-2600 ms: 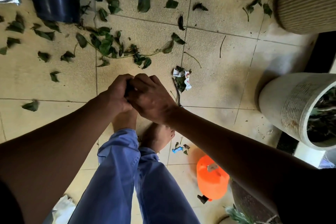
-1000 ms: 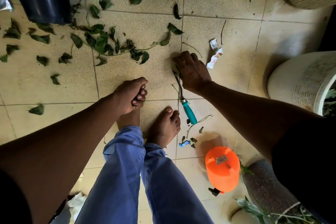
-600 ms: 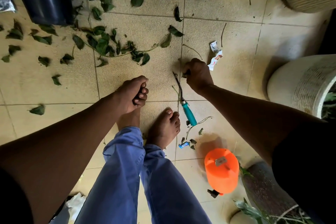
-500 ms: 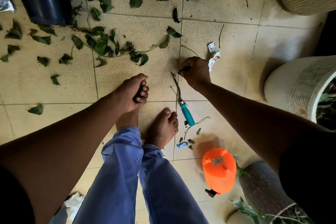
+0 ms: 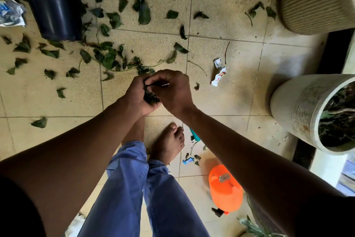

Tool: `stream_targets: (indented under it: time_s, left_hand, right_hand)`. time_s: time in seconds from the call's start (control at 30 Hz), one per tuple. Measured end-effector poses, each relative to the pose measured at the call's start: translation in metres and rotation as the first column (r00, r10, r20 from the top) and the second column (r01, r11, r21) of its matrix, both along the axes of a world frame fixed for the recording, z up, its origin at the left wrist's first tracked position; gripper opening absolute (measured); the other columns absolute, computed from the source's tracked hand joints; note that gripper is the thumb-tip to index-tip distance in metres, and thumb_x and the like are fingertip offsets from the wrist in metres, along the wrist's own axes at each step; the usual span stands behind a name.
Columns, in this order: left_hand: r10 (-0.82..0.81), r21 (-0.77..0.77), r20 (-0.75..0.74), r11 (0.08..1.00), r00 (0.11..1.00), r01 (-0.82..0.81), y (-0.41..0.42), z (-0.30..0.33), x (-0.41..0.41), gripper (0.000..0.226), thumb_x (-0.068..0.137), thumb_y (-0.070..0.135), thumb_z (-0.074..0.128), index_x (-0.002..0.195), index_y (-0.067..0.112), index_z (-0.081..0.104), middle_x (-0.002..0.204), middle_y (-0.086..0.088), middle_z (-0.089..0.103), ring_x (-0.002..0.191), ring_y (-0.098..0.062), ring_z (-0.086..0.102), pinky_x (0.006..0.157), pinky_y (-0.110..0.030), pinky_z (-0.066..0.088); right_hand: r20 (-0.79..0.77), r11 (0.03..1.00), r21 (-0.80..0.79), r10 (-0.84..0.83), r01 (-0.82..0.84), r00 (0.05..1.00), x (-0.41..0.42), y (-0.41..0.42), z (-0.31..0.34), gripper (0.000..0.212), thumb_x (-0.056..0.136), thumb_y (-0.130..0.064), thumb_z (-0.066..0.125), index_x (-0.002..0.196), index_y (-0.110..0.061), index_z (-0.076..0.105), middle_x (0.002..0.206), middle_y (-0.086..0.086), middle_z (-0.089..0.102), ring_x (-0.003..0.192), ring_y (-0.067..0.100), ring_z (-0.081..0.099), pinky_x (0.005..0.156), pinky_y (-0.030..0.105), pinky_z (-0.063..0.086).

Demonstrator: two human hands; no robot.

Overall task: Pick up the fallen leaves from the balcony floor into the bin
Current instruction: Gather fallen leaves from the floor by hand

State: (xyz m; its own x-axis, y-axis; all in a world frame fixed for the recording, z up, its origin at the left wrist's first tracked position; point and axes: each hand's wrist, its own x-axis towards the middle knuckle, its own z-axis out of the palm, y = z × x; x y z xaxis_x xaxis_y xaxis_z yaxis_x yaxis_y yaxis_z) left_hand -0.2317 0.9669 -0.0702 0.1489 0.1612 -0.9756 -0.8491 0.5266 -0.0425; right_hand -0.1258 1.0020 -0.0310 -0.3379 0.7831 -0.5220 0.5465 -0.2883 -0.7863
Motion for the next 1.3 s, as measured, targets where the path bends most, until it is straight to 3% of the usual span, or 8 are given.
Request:
stream_targets:
  time_s: [0.13, 0.23, 0.33, 0.6, 0.83, 0.93, 1.07, 1.3]
  left_hand:
    - [-0.043, 0.02, 0.035, 0.999, 0.998, 0.043, -0.008, -0.005, -0.009, 0.028, 0.091, 0.031, 0.061, 0.065, 0.021, 0.064, 0.075, 0.005, 0.06, 0.073, -0.012, 0.064, 0.088, -0.024, 0.049]
    - [-0.042, 0.04, 0.078, 0.998, 0.996, 0.039, -0.008, -0.001, -0.012, 0.035, 0.091, 0.027, 0.057, 0.057, 0.021, 0.058, 0.063, 0.006, 0.054, 0.058, -0.011, 0.059, 0.066, -0.024, 0.048]
    - [-0.044, 0.066, 0.105, 0.997, 0.994, 0.037, -0.009, 0.003, -0.017, 0.016, 0.086, 0.027, 0.061, 0.073, 0.019, 0.061, 0.073, 0.003, 0.058, 0.071, -0.015, 0.063, 0.078, -0.029, 0.049]
    - [-0.074, 0.039, 0.003, 0.996, 0.997, 0.074, 0.0, 0.004, -0.027, 0.031, 0.096, 0.022, 0.046, 0.065, 0.019, 0.046, 0.053, 0.007, 0.045, 0.042, -0.008, 0.05, 0.046, -0.013, 0.045]
    - [-0.127, -0.029, 0.026, 0.991, 0.992, 0.127, 0.001, -0.005, -0.029, 0.032, 0.092, 0.016, 0.045, 0.063, 0.02, 0.034, 0.052, 0.003, 0.032, 0.036, -0.013, 0.04, 0.039, -0.012, 0.035]
    - [-0.093, -0.061, 0.024, 0.994, 0.995, 0.094, 0.006, -0.007, -0.029, 0.031, 0.089, 0.019, 0.05, 0.061, 0.021, 0.038, 0.05, 0.004, 0.036, 0.041, -0.011, 0.041, 0.043, -0.019, 0.034]
    - [-0.099, -0.083, 0.002, 0.992, 0.995, 0.099, 0.004, -0.017, -0.042, 0.033, 0.092, 0.017, 0.048, 0.06, 0.022, 0.038, 0.052, 0.007, 0.036, 0.035, -0.004, 0.03, 0.032, -0.015, 0.018]
    - [-0.176, -0.085, 0.018, 0.981, 0.984, 0.177, -0.011, -0.03, -0.065, 0.031, 0.091, 0.02, 0.051, 0.063, 0.023, 0.038, 0.057, 0.007, 0.037, 0.04, -0.004, 0.029, 0.03, -0.016, 0.018]
  right_hand:
    - [0.193, 0.956, 0.224, 0.149, -0.192, 0.97, -0.01, -0.012, -0.004, 0.019, 0.072, -0.005, 0.073, 0.081, -0.022, 0.074, 0.076, -0.004, 0.073, 0.072, 0.018, 0.067, 0.066, 0.038, 0.055]
    - [0.371, 0.87, 0.346, 0.216, -0.351, 0.903, -0.013, -0.017, -0.006, 0.013, 0.075, -0.014, 0.075, 0.082, -0.024, 0.073, 0.072, -0.002, 0.068, 0.077, 0.023, 0.059, 0.06, 0.031, 0.048]
    - [0.383, 0.781, 0.427, 0.302, -0.457, 0.873, -0.013, -0.019, -0.002, 0.01, 0.076, -0.017, 0.068, 0.08, -0.021, 0.076, 0.073, -0.001, 0.07, 0.084, 0.026, 0.054, 0.066, 0.034, 0.043]
    - [0.532, 0.472, 0.378, 0.594, -0.797, 0.604, -0.009, -0.018, 0.006, 0.038, 0.072, -0.018, 0.06, 0.108, -0.016, 0.072, 0.118, -0.002, 0.068, 0.121, 0.033, 0.051, 0.084, 0.041, 0.037]
    - [0.55, 0.355, 0.451, 0.612, -0.819, 0.569, -0.007, -0.016, 0.007, 0.038, 0.071, -0.013, 0.054, 0.104, -0.017, 0.073, 0.112, 0.003, 0.07, 0.107, 0.033, 0.059, 0.083, 0.043, 0.039]
    - [0.452, 0.408, 0.59, 0.547, -0.696, 0.704, -0.001, -0.013, -0.001, 0.027, 0.082, -0.013, 0.066, 0.107, -0.014, 0.074, 0.115, 0.009, 0.068, 0.098, 0.033, 0.059, 0.078, 0.041, 0.041]
    - [0.342, 0.655, 0.569, 0.361, -0.497, 0.868, 0.01, 0.014, -0.019, 0.026, 0.094, -0.021, 0.063, 0.116, -0.01, 0.068, 0.112, 0.009, 0.066, 0.098, 0.027, 0.061, 0.08, 0.04, 0.05]
    - [0.687, 0.877, 0.193, 0.2, -0.44, 0.699, 0.018, 0.07, -0.102, 0.07, 0.084, -0.04, 0.077, 0.142, -0.017, 0.046, 0.136, 0.014, 0.046, 0.12, 0.033, 0.048, 0.083, 0.041, 0.053]
